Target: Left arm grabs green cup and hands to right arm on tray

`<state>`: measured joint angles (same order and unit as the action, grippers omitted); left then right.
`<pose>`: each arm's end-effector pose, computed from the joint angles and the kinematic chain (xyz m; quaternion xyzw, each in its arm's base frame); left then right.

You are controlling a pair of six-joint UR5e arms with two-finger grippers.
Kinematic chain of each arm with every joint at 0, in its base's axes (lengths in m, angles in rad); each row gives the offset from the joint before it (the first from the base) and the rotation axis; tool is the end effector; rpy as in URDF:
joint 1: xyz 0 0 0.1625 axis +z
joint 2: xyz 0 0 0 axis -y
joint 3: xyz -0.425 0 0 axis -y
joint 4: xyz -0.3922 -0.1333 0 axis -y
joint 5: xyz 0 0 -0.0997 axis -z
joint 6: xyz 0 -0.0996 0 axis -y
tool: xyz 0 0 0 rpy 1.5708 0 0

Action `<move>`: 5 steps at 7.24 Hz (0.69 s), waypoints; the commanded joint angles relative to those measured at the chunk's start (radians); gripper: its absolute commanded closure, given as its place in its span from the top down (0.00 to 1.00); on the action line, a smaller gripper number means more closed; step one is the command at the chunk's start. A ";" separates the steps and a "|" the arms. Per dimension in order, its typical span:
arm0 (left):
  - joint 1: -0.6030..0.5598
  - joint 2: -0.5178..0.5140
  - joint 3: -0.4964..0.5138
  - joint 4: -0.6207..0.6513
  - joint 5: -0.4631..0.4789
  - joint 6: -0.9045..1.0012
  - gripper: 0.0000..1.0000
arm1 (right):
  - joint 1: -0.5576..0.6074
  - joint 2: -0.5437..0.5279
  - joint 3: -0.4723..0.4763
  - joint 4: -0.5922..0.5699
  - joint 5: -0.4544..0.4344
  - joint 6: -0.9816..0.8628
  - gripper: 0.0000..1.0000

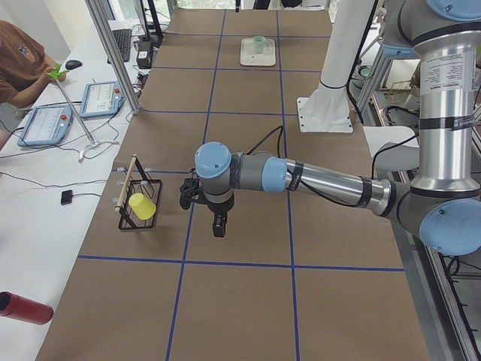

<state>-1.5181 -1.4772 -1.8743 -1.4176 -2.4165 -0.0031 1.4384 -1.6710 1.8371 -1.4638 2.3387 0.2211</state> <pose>-0.0351 -0.4496 0.5642 0.0144 0.4108 0.0342 0.9110 0.0029 -0.4641 0.5626 0.0590 -0.3875 -0.0102 0.9199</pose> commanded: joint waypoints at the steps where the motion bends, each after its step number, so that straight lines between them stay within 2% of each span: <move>1: -0.010 0.000 0.010 0.000 0.001 0.028 1.00 | 0.031 0.014 -0.004 -0.073 -0.007 -0.077 0.99; 4: -0.011 0.000 0.012 0.002 0.010 0.028 1.00 | 0.053 0.028 -0.004 -0.095 -0.010 -0.120 0.99; 5: -0.011 0.002 0.012 0.002 0.010 0.028 1.00 | 0.053 0.030 0.001 -0.095 -0.036 -0.120 0.99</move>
<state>-1.5287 -1.4769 -1.8627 -1.4161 -2.4079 0.0244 1.4889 -1.6432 1.8343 -1.5567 2.3228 0.1053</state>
